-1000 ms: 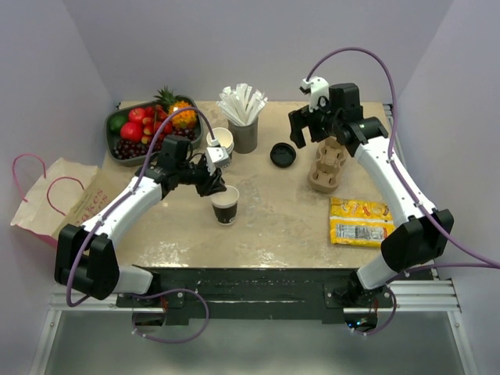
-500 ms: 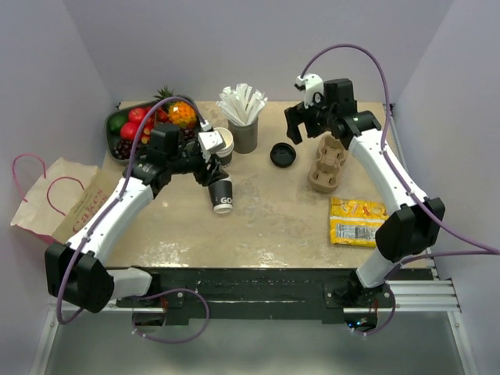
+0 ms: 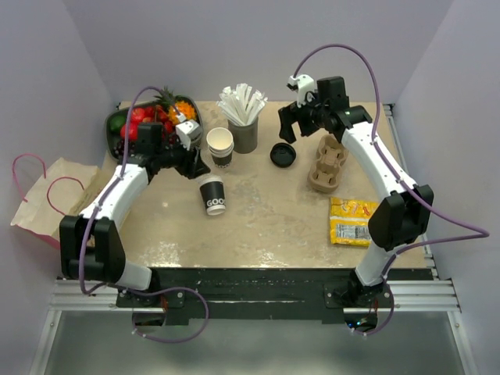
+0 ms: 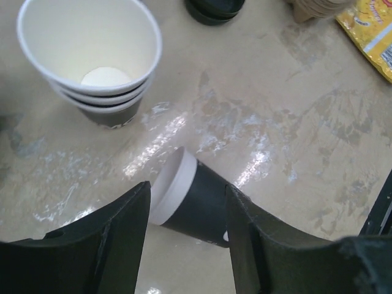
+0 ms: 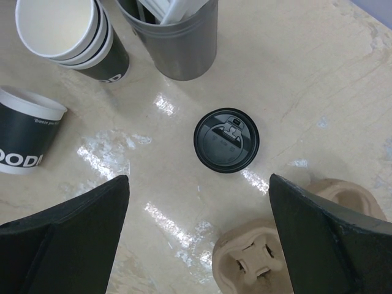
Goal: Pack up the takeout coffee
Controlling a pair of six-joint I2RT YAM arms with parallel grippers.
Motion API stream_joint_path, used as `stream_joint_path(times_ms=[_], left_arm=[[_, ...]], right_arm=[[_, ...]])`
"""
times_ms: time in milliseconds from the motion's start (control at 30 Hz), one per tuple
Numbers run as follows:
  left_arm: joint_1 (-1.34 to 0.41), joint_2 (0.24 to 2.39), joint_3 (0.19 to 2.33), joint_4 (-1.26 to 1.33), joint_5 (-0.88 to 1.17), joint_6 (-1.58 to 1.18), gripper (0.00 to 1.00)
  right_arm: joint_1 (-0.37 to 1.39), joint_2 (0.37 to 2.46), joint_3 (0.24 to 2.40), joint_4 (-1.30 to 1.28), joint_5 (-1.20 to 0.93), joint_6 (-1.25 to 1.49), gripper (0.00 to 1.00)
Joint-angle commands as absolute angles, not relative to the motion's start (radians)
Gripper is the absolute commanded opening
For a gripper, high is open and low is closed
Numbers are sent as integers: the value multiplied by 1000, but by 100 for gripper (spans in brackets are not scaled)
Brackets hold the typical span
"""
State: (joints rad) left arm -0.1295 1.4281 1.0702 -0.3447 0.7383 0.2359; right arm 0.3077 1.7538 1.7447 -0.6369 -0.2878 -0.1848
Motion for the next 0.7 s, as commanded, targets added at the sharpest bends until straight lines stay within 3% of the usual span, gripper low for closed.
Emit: stream_joint_path(times_ms=[0,233,433,633,667], left_arm=[[-63,1537,1178,-386,890,280,56],[-61,1776,1337,-650,1008,530,61],[-61,1879,1358,-709,1018,615,59],[-61,1942,1385,-791,1081,693,37],[-61,1945,1387,-798,1088,699,30]], right_arm=[[310,1712,1767,-646,-348,-201,99],[311,1687,1729,-640,-341,-192,99],[311,1666,1715,-646,-308,-206,99],[310,1652,1695,-647,-290,-215,99],[311,1654,1692,-649,-288,-216,99]])
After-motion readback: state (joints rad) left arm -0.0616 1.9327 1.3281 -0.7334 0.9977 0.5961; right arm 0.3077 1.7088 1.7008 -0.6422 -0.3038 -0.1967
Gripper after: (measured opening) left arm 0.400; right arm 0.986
